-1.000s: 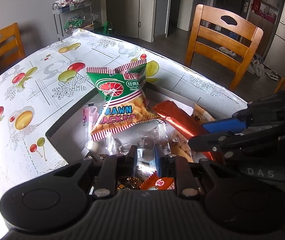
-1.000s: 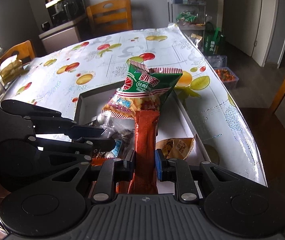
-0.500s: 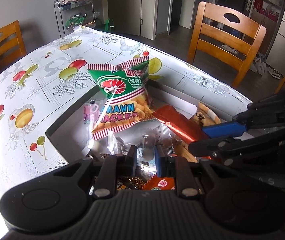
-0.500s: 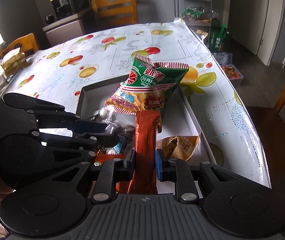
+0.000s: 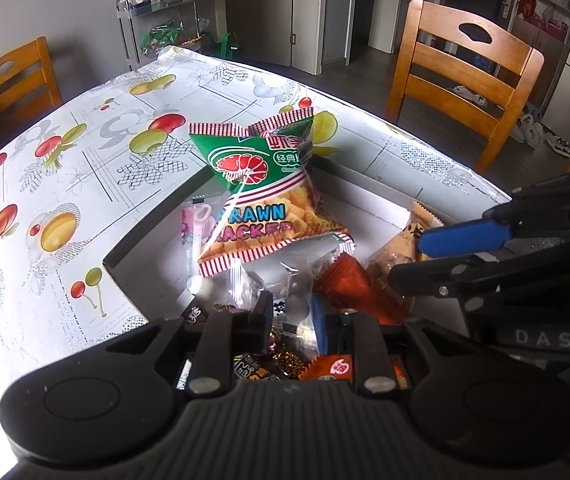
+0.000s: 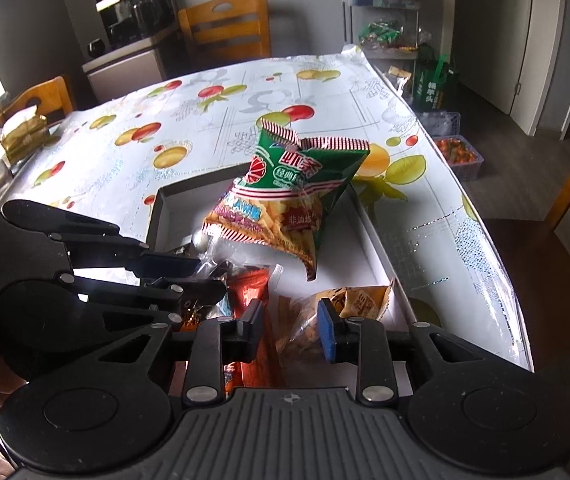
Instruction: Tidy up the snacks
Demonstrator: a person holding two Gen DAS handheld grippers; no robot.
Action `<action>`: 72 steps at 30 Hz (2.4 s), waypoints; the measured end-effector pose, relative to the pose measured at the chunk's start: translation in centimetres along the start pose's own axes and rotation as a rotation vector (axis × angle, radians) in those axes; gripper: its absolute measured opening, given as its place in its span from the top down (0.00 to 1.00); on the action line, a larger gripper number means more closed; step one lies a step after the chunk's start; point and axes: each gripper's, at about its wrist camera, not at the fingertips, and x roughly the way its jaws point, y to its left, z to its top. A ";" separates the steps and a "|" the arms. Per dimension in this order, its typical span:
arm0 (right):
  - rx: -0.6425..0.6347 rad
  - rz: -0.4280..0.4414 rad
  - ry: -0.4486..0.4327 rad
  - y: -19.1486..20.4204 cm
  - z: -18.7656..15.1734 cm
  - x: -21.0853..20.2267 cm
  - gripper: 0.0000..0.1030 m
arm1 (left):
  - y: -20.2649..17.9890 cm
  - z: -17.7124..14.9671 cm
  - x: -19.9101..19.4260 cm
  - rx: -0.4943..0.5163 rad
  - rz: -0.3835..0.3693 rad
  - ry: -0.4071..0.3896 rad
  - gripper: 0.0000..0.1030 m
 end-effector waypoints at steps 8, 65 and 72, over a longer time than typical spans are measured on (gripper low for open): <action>0.029 -0.007 -0.030 -0.6 0.2 -0.6 0.62 | -0.2 0.1 -0.6 0.012 0.005 -0.026 0.57; 0.100 0.010 -0.119 -2.2 1.0 -3.5 0.23 | 0.5 -0.7 -5.5 -0.045 -0.038 -0.149 0.06; 0.094 0.027 -0.115 -1.9 1.0 -3.4 0.23 | 0.4 -0.9 -5.6 -0.045 -0.037 -0.144 0.06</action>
